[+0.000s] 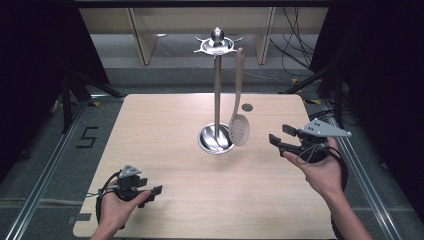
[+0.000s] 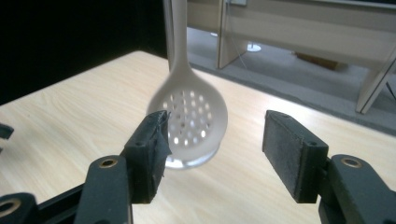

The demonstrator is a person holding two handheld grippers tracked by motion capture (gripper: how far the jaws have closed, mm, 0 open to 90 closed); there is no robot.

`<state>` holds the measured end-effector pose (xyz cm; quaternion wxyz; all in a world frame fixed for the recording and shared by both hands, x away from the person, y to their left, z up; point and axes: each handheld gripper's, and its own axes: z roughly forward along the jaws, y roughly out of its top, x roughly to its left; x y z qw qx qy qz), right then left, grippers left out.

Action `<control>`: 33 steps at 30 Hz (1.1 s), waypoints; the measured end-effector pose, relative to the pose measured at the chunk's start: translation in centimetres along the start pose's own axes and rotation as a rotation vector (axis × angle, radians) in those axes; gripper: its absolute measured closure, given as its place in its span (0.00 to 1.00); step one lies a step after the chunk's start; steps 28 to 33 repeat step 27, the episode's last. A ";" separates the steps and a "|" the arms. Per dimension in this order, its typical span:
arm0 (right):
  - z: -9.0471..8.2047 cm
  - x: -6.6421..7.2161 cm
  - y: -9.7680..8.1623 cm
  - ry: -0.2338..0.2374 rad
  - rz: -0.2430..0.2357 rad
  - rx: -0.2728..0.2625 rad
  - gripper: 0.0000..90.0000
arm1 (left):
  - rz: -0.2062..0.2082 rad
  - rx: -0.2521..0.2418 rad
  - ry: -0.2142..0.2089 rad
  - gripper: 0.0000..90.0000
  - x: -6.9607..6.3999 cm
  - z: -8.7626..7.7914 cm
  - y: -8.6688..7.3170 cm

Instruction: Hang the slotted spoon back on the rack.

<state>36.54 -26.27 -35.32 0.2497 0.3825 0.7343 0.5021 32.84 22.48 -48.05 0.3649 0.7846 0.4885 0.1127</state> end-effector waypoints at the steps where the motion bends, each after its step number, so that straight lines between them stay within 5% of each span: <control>1: -0.2 0.0 -0.4 -0.004 0.006 0.008 0.46 | -0.004 -0.001 0.002 0.35 0.0 0.0 0.0; 13: -0.3 -0.3 -6.5 -0.011 0.065 0.100 0.44 | 0.003 0.001 0.000 0.35 0.1 0.0 0.0; 15: -0.4 -0.4 -8.4 -0.023 0.107 0.143 0.44 | 0.001 0.001 0.001 0.35 0.0 0.0 0.0; 17: -0.4 -0.6 -8.9 -0.033 0.103 0.151 0.44 | 0.009 0.002 -0.002 0.35 0.0 0.0 0.0; 20: -0.6 -1.0 -10.4 -0.042 0.163 0.155 0.44 | 0.009 -0.009 0.001 0.35 -0.1 0.0 0.1; 25: -0.6 -1.5 -10.9 -0.034 0.169 0.163 0.44 | -0.012 -0.035 -0.016 0.34 -0.3 0.2 0.1; 26: -0.5 -1.6 -10.9 -0.041 0.158 0.163 0.45 | 0.017 -0.013 -0.020 0.34 -0.1 0.0 0.2; 33: -0.5 -1.6 -10.9 -0.041 0.158 0.163 0.45 | 0.017 -0.013 -0.020 0.34 -0.1 0.0 0.2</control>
